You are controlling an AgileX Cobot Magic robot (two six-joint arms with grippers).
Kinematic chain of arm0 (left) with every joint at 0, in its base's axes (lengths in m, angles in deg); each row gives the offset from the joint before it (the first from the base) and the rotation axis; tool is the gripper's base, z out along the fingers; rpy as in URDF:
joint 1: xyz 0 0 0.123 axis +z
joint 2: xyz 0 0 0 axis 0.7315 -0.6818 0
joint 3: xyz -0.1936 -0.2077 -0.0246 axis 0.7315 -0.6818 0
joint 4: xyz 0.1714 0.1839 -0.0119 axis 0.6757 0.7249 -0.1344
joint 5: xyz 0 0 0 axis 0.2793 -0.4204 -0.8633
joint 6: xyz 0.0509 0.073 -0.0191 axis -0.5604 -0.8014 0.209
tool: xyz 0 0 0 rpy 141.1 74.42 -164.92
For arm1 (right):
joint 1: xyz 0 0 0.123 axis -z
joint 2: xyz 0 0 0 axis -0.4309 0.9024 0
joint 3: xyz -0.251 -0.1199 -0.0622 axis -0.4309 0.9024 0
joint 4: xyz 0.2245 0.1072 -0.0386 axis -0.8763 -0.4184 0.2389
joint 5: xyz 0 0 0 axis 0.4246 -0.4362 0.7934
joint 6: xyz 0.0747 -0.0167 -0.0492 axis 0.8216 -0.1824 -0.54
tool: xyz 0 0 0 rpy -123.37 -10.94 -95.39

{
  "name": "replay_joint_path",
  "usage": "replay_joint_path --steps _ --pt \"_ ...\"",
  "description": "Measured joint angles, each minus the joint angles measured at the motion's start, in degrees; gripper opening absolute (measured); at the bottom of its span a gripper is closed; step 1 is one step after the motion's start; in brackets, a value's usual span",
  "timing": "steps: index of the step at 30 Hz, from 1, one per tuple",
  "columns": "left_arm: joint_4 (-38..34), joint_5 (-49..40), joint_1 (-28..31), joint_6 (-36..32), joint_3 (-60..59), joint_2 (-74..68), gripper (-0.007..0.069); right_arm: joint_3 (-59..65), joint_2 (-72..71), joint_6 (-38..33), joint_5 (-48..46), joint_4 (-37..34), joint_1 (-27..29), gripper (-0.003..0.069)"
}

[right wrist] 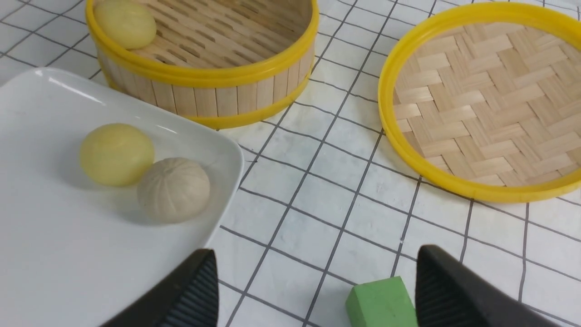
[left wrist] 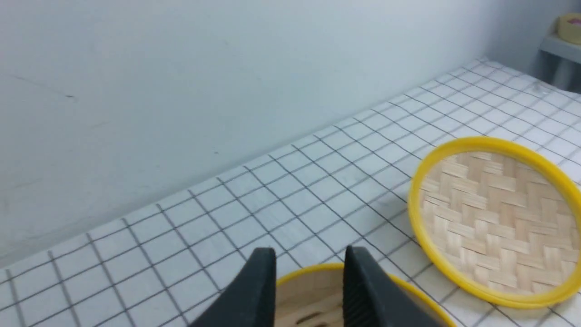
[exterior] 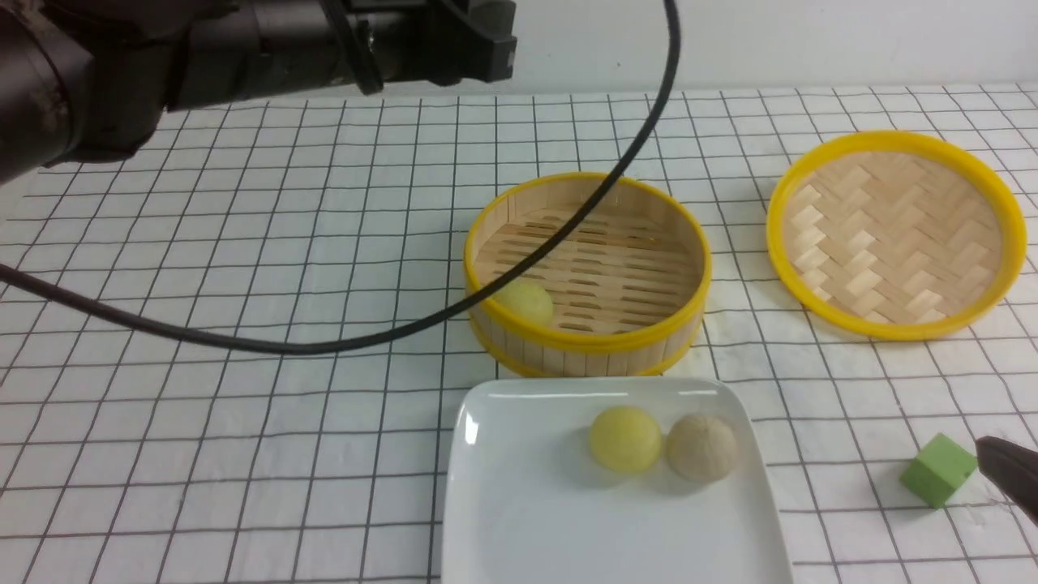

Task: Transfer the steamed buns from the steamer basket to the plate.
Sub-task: Use the left arm to grab the steamed stuffed bun that is closest to it

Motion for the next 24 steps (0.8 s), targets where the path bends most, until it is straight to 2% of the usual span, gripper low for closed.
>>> replay_joint_path --steps 2,6,12,21,23,24 --pt "0.6 1.1 1.0 0.8 0.0 0.0 0.0242 0.0 0.0 0.0 0.0 0.0 0.0 0.0563" --pt "1.1 3.5 6.6 2.5 0.0 0.0 0.0242 0.0 0.0 0.0 0.2 0.0 0.0 0.0563" --pt "1.0 -1.2 12.1 6.7 0.0 0.0 0.0242 0.0 0.0 0.0 0.2 0.0 0.0 0.0563" --pt "2.3 -30.5 11.8 9.1 0.0 0.0 0.0242 0.0 0.0 0.1 0.3 -0.1 0.0 0.0563" --pt "4.8 -40.4 11.4 9.2 0.0 0.0 0.0242 0.0 0.0 0.2 0.4 -0.1 0.0 0.0563" --pt "5.1 -41.0 11.3 9.2 0.0 0.0 0.0242 0.0 0.0 0.2 0.4 -0.1 0.0 0.0563"
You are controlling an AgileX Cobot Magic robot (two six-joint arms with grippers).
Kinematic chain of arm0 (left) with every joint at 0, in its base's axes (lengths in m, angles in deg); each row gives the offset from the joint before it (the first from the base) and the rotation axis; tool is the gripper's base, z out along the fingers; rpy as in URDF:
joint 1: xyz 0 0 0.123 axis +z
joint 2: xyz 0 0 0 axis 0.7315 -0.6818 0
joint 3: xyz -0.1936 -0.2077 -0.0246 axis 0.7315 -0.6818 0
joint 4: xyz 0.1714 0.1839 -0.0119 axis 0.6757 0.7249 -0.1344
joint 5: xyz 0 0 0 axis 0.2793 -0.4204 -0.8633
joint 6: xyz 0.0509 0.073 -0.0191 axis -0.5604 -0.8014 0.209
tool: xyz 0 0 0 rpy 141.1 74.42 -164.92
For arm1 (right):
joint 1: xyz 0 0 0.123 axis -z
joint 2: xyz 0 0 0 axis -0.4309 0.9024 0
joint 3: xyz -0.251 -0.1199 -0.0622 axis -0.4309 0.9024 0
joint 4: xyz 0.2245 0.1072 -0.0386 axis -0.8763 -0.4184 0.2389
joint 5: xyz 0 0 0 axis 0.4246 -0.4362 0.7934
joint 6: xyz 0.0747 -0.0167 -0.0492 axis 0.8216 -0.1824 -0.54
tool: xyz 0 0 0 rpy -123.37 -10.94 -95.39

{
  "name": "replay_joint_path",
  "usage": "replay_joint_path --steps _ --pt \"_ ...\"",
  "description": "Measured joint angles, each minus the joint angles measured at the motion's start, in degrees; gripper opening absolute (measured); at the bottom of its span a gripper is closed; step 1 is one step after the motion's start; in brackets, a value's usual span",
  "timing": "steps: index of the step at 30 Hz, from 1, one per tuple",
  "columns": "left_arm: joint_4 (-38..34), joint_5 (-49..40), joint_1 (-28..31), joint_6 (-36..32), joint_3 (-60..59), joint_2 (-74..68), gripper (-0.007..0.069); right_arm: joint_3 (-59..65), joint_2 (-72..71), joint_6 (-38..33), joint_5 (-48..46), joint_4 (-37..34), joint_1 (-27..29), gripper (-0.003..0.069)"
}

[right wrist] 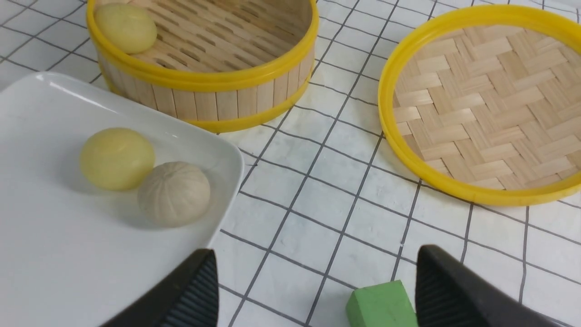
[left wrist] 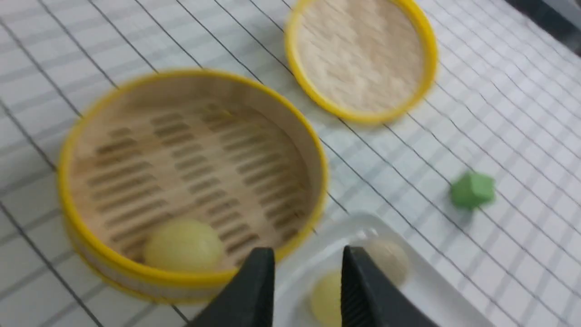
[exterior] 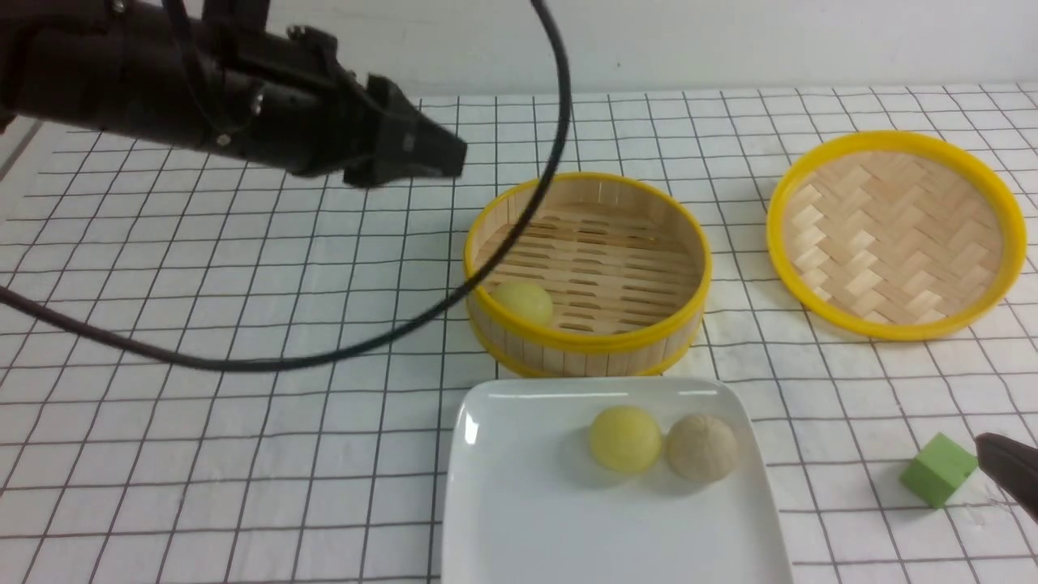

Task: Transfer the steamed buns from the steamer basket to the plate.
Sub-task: Use the left arm to grab the steamed stuffed bun that is closest to it

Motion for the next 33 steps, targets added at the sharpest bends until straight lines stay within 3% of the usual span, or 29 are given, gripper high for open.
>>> replay_joint_path --steps 3,5,7,8,11,15,17,23,33 --pt "7.9 -6.9 0.0 3.2 0.0 0.0 0.0242 0.0 0.0 0.0 0.0 0.0 0.0 0.0563" --pt "15.7 -9.9 0.0 9.0 0.0 0.0 0.0242 0.0 0.0 0.0 0.2 -0.1 0.0 0.0563" --pt "19.3 -10.7 0.0 12.1 0.0 0.0 0.0242 0.0 0.0 0.0 0.3 -0.3 0.0 0.0563" --pt "25.1 -11.1 0.0 17.0 0.0 0.0 0.0242 0.0 0.0 0.0 0.3 -0.4 0.0 0.0563" --pt "29.0 -8.3 0.0 20.2 0.0 0.0 0.0242 0.0 0.0 0.0 0.3 -0.4 0.0 0.0563" --pt "26.8 -2.6 0.0 18.3 0.0 0.0 0.0242 0.0 0.0 0.0 0.4 -0.5 0.0 0.0563" --pt "21.1 1.9 0.0 12.8 0.0 -0.5 0.0242 0.0 0.0 0.0 0.6 -0.5 0.0 0.0563" --pt "12.0 3.5 -0.3 6.3 0.0 -4.9 0.0271 0.0 0.0 0.0 0.7 -0.5 0.0 0.0563" --pt "10.8 13.9 -8.2 -0.8 0.6 -15.1 0.0365 0.0 0.0 0.0 0.7 -0.5 0.0 0.0563"
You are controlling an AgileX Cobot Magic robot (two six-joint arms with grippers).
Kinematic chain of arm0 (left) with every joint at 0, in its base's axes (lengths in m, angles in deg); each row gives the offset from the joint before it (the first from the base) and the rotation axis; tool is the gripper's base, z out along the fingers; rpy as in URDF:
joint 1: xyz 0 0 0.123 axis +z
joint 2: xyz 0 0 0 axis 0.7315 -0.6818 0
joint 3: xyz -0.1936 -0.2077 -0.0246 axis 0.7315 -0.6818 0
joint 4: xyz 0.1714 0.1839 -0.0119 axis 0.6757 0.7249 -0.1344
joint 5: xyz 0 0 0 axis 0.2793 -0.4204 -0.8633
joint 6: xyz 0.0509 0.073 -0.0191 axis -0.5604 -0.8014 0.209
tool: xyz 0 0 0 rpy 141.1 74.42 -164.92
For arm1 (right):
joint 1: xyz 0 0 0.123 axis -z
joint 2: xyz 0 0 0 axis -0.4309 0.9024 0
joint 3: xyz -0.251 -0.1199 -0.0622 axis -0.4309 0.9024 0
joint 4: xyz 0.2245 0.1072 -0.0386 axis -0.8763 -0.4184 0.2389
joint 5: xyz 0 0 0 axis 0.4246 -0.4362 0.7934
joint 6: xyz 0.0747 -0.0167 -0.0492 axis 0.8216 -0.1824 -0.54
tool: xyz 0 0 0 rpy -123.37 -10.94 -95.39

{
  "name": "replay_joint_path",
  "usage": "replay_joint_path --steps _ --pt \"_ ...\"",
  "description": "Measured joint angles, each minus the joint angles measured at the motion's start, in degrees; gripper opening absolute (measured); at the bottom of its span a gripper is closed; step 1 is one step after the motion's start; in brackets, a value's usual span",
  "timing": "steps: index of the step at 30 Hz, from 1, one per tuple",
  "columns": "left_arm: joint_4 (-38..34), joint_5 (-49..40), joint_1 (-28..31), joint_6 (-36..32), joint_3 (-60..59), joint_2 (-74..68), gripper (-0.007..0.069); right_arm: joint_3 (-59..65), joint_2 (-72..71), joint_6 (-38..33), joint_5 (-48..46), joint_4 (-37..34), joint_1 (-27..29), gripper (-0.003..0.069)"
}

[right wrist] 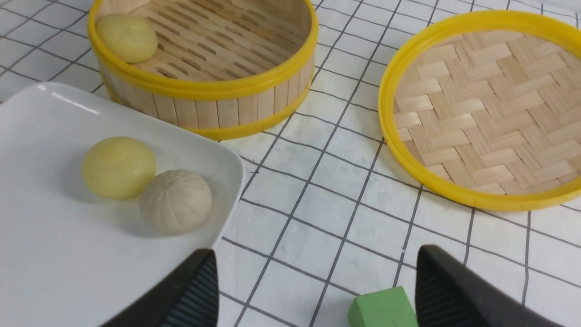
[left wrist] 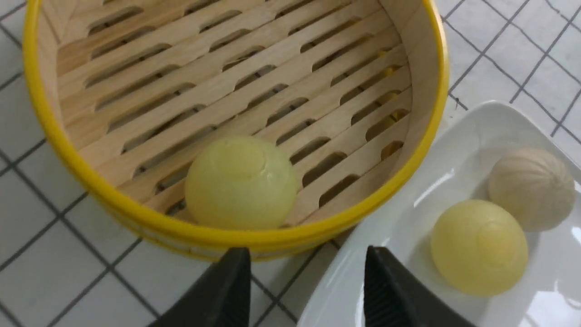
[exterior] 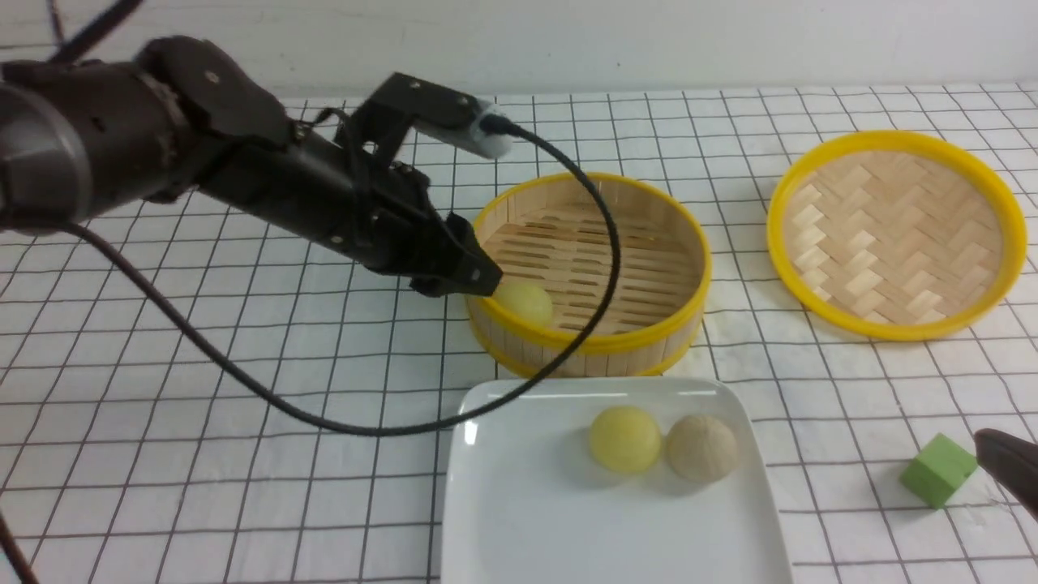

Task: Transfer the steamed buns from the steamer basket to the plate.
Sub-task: Use the left arm to grab the steamed stuffed bun that is closest to it

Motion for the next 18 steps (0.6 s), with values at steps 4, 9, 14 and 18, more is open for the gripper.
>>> replay_joint_path --steps 4,9,14,18 --pt "0.5 2.9 -2.2 -0.2 2.4 -3.1 0.0370 0.0 0.0 0.0 0.0 0.0 0.0 0.0563" --pt "3.6 5.0 -3.0 -0.2 7.1 -8.4 0.0370 0.0 0.0 0.0 -0.2 -0.2 0.0 0.0563" --pt "6.4 6.8 -3.0 -0.2 8.3 -11.1 0.0370 0.0 0.0 0.0 -0.4 -0.2 0.0 0.0563" --pt "7.2 7.7 -3.0 -0.2 8.3 -12.5 0.0370 0.0 0.0 0.0 -0.5 -0.2 0.0 0.0563"
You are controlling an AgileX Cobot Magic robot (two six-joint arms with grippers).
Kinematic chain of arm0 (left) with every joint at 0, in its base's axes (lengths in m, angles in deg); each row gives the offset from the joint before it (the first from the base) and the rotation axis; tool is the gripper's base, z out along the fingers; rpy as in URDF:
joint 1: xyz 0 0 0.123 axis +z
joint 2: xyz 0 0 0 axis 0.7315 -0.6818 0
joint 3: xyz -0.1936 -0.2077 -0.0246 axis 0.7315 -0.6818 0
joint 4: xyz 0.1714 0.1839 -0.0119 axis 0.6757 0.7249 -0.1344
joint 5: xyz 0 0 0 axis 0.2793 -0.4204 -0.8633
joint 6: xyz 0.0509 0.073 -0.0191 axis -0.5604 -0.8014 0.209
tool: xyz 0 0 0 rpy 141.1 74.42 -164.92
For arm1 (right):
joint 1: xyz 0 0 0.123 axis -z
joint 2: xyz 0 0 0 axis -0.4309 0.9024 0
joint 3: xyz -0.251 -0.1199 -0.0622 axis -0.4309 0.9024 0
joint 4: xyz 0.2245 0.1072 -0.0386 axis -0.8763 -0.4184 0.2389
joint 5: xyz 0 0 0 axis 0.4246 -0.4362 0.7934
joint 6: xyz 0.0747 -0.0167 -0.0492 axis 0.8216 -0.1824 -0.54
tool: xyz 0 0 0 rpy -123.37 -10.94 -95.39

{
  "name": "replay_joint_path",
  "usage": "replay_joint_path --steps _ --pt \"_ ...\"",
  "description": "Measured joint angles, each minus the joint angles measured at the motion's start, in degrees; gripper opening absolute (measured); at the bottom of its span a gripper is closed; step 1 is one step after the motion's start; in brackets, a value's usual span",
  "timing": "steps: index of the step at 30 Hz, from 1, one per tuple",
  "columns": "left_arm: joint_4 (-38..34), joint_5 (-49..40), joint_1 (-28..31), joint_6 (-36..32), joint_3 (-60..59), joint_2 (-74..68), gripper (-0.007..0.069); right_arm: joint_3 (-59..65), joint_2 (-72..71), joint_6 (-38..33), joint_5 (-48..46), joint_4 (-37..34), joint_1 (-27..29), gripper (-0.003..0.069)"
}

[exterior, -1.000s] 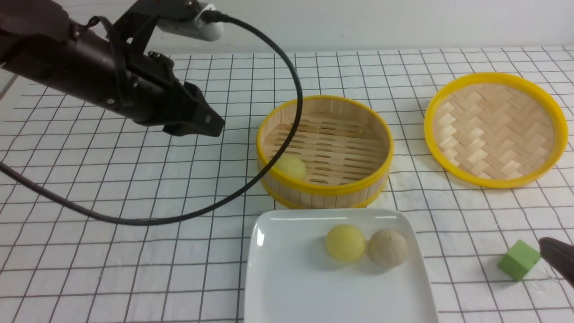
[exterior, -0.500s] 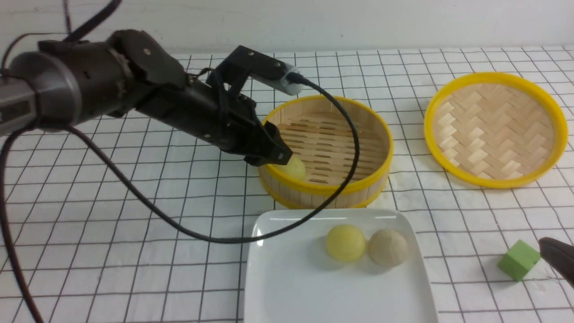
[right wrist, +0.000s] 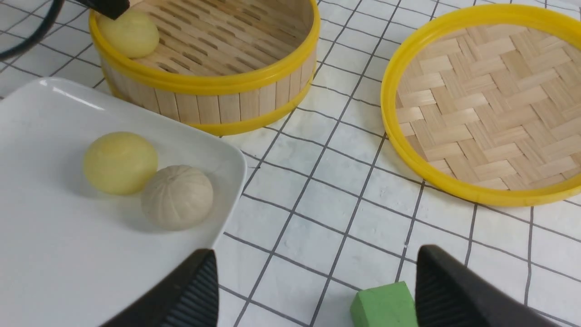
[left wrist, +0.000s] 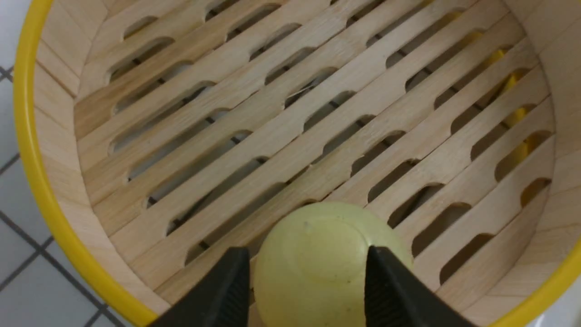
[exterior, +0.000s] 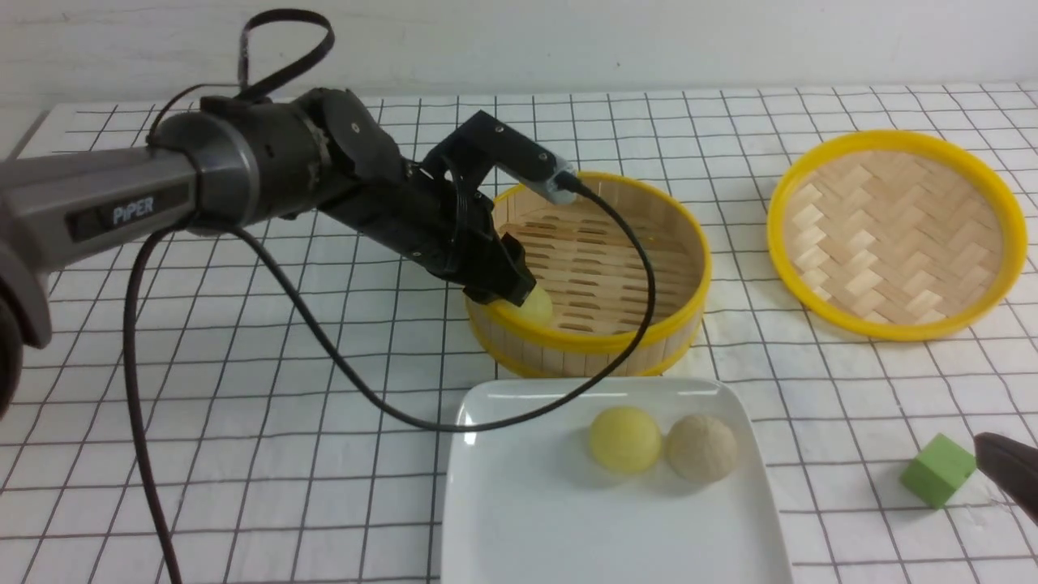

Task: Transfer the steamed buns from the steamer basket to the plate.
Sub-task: Use the left arm to grab the steamed stuffed bun that is closest to it

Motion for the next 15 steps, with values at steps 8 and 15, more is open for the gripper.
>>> replay_joint_path --steps 8,15 --pt "0.0 0.0 0.0 0.0 0.3 -0.8 0.0359 0.0 0.0 0.0 0.0 0.0 0.0 0.0563" --pt "-0.1 -0.2 0.0 -0.1 0.3 -1.0 0.0058 0.0 0.0 0.0 0.0 0.0 0.0 0.0563"
